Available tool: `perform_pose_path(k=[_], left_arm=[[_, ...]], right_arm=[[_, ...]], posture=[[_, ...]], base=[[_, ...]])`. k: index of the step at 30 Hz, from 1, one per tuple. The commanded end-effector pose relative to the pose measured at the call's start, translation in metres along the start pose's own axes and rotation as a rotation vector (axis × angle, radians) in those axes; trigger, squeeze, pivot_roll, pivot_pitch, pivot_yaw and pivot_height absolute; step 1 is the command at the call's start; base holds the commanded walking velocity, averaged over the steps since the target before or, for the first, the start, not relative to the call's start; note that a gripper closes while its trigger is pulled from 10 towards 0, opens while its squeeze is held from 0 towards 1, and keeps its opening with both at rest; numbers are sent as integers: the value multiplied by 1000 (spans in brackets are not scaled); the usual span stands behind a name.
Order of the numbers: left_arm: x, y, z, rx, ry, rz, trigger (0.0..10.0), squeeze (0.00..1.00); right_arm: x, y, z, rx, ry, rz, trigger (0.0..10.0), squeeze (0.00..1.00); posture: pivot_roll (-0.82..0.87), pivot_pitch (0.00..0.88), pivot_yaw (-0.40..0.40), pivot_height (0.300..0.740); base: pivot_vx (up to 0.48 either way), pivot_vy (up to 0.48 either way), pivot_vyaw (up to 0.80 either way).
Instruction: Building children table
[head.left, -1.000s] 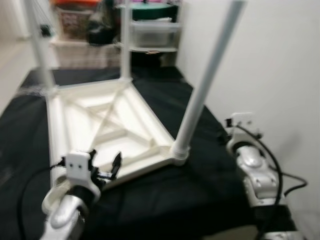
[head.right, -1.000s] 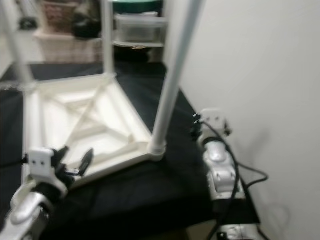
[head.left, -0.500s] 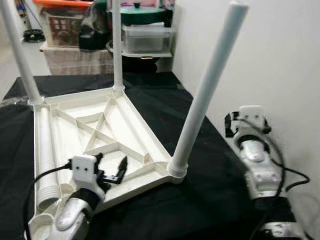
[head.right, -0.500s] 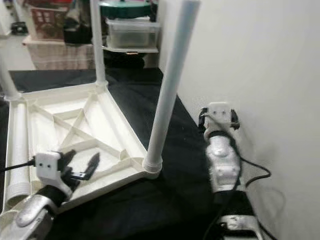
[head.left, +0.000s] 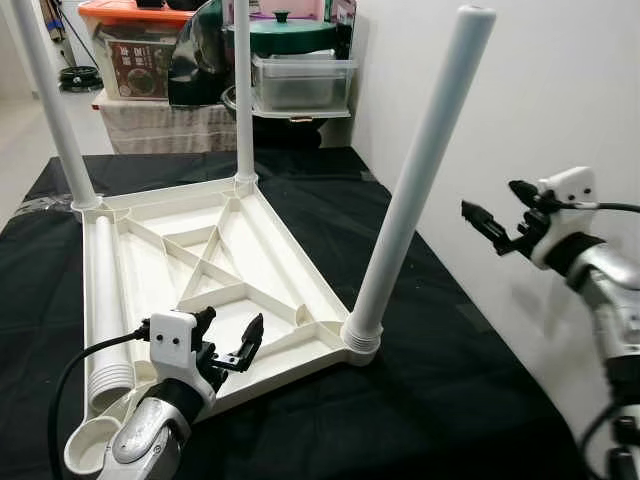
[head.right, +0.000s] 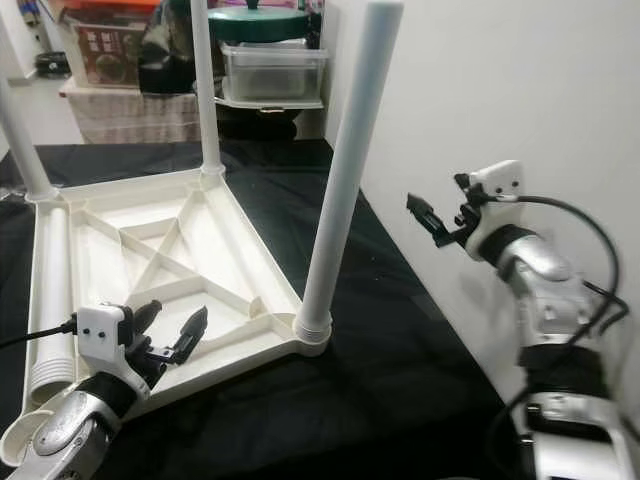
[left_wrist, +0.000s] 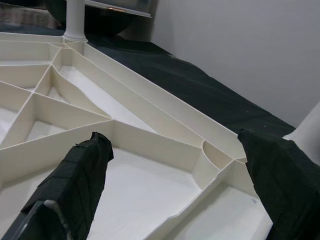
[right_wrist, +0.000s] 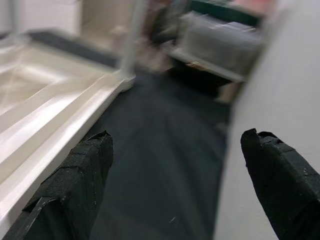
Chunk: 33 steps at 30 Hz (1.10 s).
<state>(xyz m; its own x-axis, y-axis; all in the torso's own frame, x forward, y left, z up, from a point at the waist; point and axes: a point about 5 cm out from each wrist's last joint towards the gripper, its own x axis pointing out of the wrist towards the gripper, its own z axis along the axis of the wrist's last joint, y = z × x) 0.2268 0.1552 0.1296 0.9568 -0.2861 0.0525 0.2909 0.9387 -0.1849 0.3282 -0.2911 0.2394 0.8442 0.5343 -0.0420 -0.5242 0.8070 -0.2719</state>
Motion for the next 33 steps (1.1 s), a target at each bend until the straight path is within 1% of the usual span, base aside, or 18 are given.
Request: perform_pose_path(k=[1, 2, 3, 4, 7, 9, 10, 12, 13, 14, 16, 18, 22, 28, 33], left_arm=[[0, -3, 0, -2, 9, -29, 10000, 0], [0, -4, 0, -3, 8, -35, 10000, 0], [0, -5, 0, -4, 8, -40, 10000, 0], [0, -5, 0, -4, 8, -40, 10000, 0], [0, -7, 0, -11, 10, -57, 10000, 0], [-1, -9, 0, -14, 14, -73, 10000, 0], [-1, -9, 0, -14, 14, -73, 10000, 0], [-2, -10, -1, -17, 17, -84, 10000, 0], [-2, -10, -1, -17, 17, -84, 10000, 0], [-2, -10, -1, -18, 17, -87, 10000, 0], [-2, -11, -1, -21, 18, -95, 10000, 0], [-3, -11, -1, -21, 21, -99, 10000, 0], [-4, -10, -1, -20, 24, -101, 10000, 0], [-4, -12, -3, -23, 30, -109, 10000, 0], [-4, -12, -4, -22, 37, -115, 10000, 0]], right_arm=[[0, 1, 1, -24, 6, 79, 10000, 0], [0, -1, 1, -36, 13, 103, 10000, 0], [3, -2, 5, -25, -6, 144, 10000, 0], [3, -2, 5, -25, -6, 144, 10000, 0], [6, -1, 8, -26, -16, 225, 10000, 0], [11, 6, 9, -14, -27, 300, 10000, 0], [11, 6, 9, -14, -27, 300, 10000, 0], [17, 14, 11, -2, -47, 385, 10000, 0], [17, 14, 11, -2, -47, 385, 10000, 0], [19, 17, 12, 0, -56, 417, 10000, 0], [25, 29, 13, -15, -62, 506, 10000, 0], [27, 34, 11, -33, -48, 564, 10000, 0], [28, 37, 9, -45, -35, 601, 10000, 0], [29, 46, 10, -83, -19, 725, 10000, 0], [29, 50, 6, -96, 1, 764, 10000, 0]], posture=[[26, 0, -115, 740], [26, 0, -115, 740], [26, 0, -115, 740], [26, 0, -115, 740], [26, 0, -115, 740], [26, 0, -115, 740], [26, 0, -115, 740], [40, 0, -117, 740], [40, 0, -117, 740], [40, 0, -117, 740], [46, 0, -118, 740], [49, 0, -120, 740], [49, 0, -120, 740], [50, 0, -119, 740], [48, 0, -117, 740]], base=[[0, 0, 0], [0, 0, 0], [0, 0, 0], [0, 0, 0], [0, 0, 0], [0, 0, 0], [0, 0, 0], [0, 0, 0], [0, 0, 0], [0, 0, 0], [0, 0, 0], [0, 0, 0], [0, 0, 0], [0, 0, 0], [0, 0, 0]])
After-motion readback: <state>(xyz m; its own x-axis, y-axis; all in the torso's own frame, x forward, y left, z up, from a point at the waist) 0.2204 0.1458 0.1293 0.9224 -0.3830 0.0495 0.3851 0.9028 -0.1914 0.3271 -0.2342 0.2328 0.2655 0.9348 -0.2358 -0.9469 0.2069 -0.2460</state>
